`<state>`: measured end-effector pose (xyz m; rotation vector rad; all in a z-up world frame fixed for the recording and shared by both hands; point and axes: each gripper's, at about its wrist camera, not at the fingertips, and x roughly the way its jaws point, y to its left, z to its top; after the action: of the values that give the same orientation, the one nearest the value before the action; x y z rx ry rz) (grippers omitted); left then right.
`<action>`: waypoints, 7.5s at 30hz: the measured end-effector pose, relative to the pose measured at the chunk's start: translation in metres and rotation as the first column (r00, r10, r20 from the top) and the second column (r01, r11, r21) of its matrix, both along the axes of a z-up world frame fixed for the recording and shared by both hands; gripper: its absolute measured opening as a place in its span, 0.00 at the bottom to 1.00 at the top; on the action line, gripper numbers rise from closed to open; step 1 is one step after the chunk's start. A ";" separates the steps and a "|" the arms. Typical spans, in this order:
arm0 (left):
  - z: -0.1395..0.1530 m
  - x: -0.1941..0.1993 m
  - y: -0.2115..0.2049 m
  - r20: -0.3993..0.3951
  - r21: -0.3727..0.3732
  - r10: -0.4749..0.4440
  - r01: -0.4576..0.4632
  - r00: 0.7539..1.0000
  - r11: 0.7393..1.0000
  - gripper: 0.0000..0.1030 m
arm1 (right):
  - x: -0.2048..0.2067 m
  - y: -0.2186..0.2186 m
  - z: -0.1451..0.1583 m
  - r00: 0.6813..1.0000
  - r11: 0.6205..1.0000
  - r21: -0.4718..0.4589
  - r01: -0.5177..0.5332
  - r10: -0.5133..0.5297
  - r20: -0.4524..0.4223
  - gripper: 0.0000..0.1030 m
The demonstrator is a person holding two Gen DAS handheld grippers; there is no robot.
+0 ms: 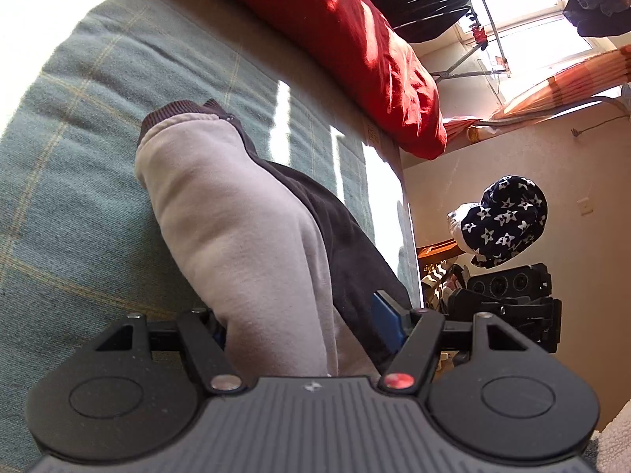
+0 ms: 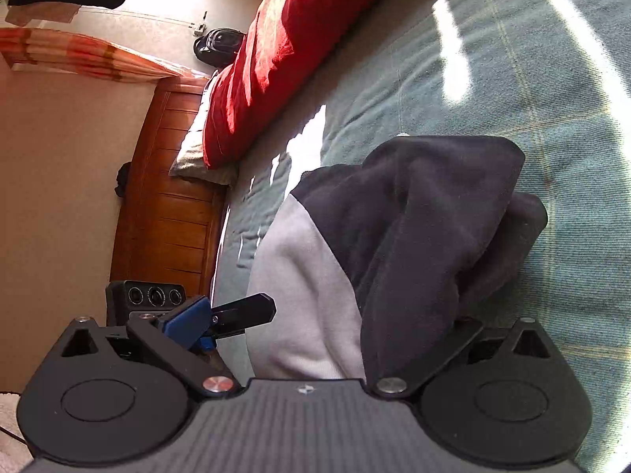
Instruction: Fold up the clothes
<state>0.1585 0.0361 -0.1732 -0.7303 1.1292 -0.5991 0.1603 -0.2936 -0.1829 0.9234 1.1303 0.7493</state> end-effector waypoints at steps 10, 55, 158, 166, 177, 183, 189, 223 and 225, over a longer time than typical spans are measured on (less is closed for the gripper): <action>0.023 -0.010 0.149 0.021 0.028 -0.038 0.037 0.999 0.999 0.65 | -0.017 0.151 0.025 1.000 1.000 -0.002 -0.002 0.002 0.009 1.00; -0.020 -0.028 0.500 0.035 0.425 0.225 -0.218 0.974 0.879 0.67 | -0.017 0.522 -0.061 0.924 0.928 0.053 -0.368 0.371 -0.088 1.00; -0.014 -0.102 0.461 0.385 0.204 0.307 -0.405 0.870 0.892 0.85 | -0.025 0.573 -0.005 0.380 0.507 -0.773 -0.382 0.848 0.369 1.00; -0.046 -0.054 0.465 0.268 0.254 0.272 -0.340 0.924 0.905 0.82 | 0.002 0.566 -0.042 0.500 0.472 -0.788 -0.396 0.830 0.246 1.00; -0.082 0.035 0.529 -0.042 0.133 0.238 -0.230 0.970 0.964 0.87 | 0.009 0.544 -0.036 0.592 0.541 -0.755 -0.371 0.764 0.257 1.00; -0.086 0.062 0.529 -0.007 -0.123 0.207 -0.206 0.978 0.971 0.95 | 0.017 0.545 -0.036 0.624 0.569 -0.740 -0.359 0.736 0.263 1.00; -0.037 0.053 0.537 0.207 -0.157 0.272 -0.243 0.940 0.957 0.94 | 0.021 0.546 -0.029 0.626 0.577 -0.740 -0.346 0.729 0.276 1.00; -0.057 -0.030 0.481 0.114 0.274 0.126 -0.153 0.985 0.949 0.92 | -0.015 0.604 -0.046 0.427 0.452 -0.816 -0.360 0.857 0.287 1.00; -0.050 -0.036 0.481 0.123 0.268 0.154 -0.183 0.980 0.946 0.92 | -0.013 0.603 -0.046 0.457 0.470 -0.807 -0.357 0.842 0.287 1.00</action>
<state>0.1226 0.5169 -0.2231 -0.5399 1.0195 -0.3191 0.1473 0.3091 -0.2292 -0.4938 0.9401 1.0913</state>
